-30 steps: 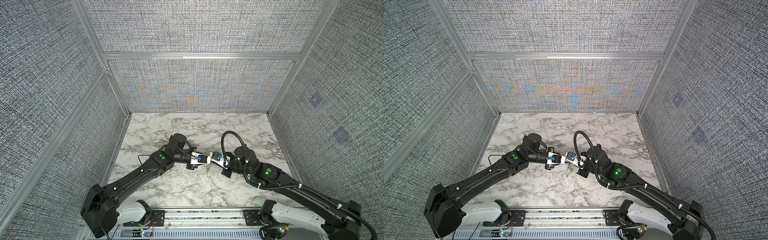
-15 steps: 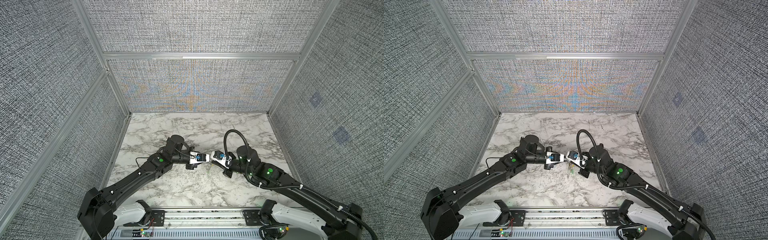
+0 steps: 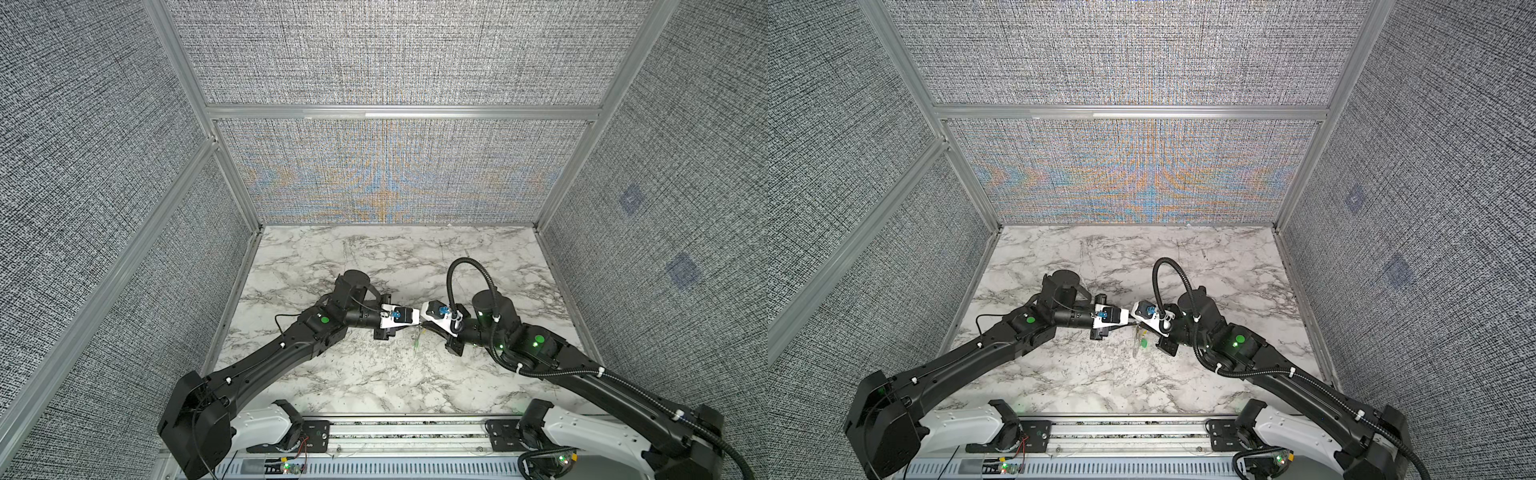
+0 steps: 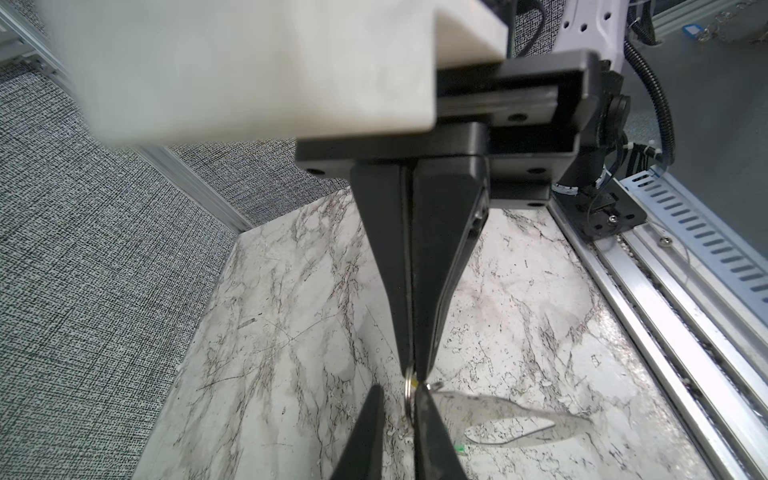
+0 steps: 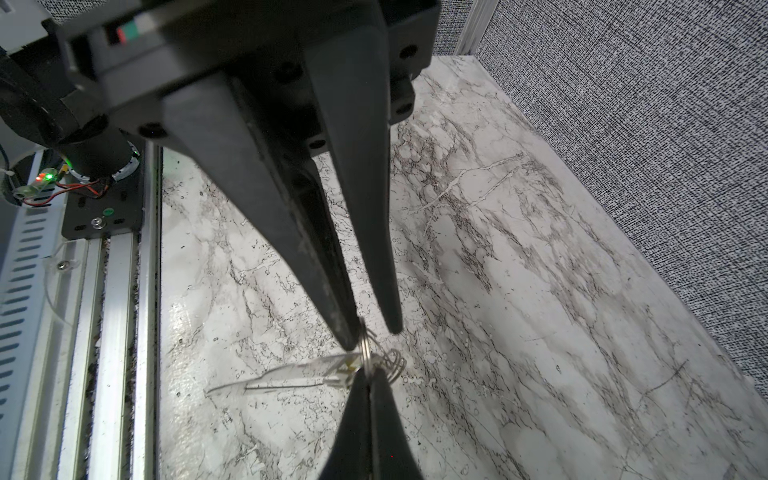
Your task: Remove the keys from the keyring
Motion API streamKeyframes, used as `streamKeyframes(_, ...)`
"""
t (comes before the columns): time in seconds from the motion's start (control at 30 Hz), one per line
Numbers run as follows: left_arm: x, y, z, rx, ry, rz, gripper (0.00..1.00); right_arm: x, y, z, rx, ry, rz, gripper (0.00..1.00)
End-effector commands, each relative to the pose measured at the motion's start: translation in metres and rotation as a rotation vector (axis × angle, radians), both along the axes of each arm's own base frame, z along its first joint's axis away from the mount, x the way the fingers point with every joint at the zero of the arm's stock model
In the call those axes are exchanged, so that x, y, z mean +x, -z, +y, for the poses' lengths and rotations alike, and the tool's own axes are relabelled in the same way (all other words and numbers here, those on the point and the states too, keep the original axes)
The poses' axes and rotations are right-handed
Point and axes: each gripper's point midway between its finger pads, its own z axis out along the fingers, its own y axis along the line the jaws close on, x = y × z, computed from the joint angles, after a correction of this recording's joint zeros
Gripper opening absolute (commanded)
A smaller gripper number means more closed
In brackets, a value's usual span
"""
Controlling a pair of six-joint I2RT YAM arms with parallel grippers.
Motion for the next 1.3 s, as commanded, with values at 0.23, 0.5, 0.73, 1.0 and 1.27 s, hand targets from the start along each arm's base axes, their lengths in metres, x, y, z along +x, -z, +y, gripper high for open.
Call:
streamKeyframes(0.23, -0.001, 0.001, -0.002, -0.004, 0.011, 0.021, 0.13, 0.003, -0.020, 0.006, 0.071, 0.001, -0.022, 0.00)
streamKeyframes(0.5, -0.004, -0.006, -0.004, -0.033, 0.025, 0.029, 0.05, 0.001, -0.016, 0.006, 0.063, -0.013, -0.013, 0.00)
streamKeyframes(0.73, -0.007, -0.012, -0.006, -0.066, 0.032, 0.076, 0.00, 0.006, -0.020, 0.000, 0.062, 0.023, -0.049, 0.11)
streamKeyframes(1.0, -0.005, -0.032, -0.007, -0.181, 0.051, 0.151, 0.00, 0.010, -0.037, -0.029, 0.046, 0.093, -0.151, 0.24)
streamKeyframes(1.27, -0.006, -0.046, -0.008, -0.255, 0.074, 0.184, 0.00, 0.005, -0.034, -0.026, 0.027, 0.055, -0.135, 0.25)
